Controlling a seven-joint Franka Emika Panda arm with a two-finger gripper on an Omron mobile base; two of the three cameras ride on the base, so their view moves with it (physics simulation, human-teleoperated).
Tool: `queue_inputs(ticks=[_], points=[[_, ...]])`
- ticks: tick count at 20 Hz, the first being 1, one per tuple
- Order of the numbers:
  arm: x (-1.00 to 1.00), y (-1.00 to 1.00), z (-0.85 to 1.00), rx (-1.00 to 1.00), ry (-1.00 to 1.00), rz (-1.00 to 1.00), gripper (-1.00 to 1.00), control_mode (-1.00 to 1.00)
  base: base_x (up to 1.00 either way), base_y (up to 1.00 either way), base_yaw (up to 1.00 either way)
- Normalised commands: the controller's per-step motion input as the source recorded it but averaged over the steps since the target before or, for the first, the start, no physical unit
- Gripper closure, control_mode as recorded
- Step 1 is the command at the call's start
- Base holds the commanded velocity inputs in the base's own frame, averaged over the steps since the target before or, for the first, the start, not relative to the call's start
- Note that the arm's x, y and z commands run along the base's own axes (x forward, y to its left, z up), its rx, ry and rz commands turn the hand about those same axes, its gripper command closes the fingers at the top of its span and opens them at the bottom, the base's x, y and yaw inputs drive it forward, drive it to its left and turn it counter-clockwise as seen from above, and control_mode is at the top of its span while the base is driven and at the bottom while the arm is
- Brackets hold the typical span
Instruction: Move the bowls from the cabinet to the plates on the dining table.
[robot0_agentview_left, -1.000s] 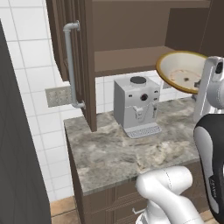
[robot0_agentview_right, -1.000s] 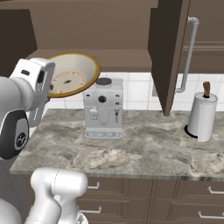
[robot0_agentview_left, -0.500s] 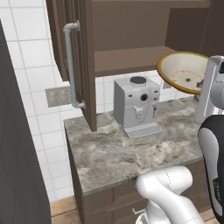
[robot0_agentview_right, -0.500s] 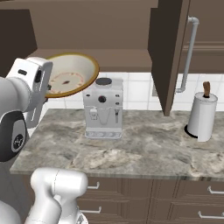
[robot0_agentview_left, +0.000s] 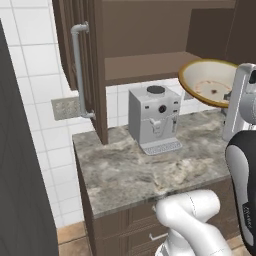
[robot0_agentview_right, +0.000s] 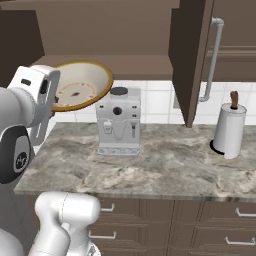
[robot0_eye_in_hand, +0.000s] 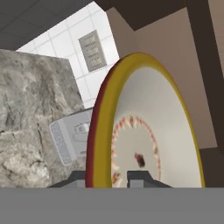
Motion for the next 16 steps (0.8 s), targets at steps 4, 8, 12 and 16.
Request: queue_inputs(ticks=[4,8,12,16], points=[[0.0,0.0,0.0,0.0,0.0,0.0,1.0,1.0,-0.73,-0.1,-0.04],[0.0,0.0,0.0,0.0,0.0,0.0,1.0,1.0,-0.83,-0.24,-0.08],[0.0,0.0,0.0,0.0,0.0,0.0,1.0,1.0,-0.48,-0.42,-0.19],[0.0,0.0,0.0,0.0,0.0,0.0,1.0,1.0,-0.05,-0.35,-0.33]])
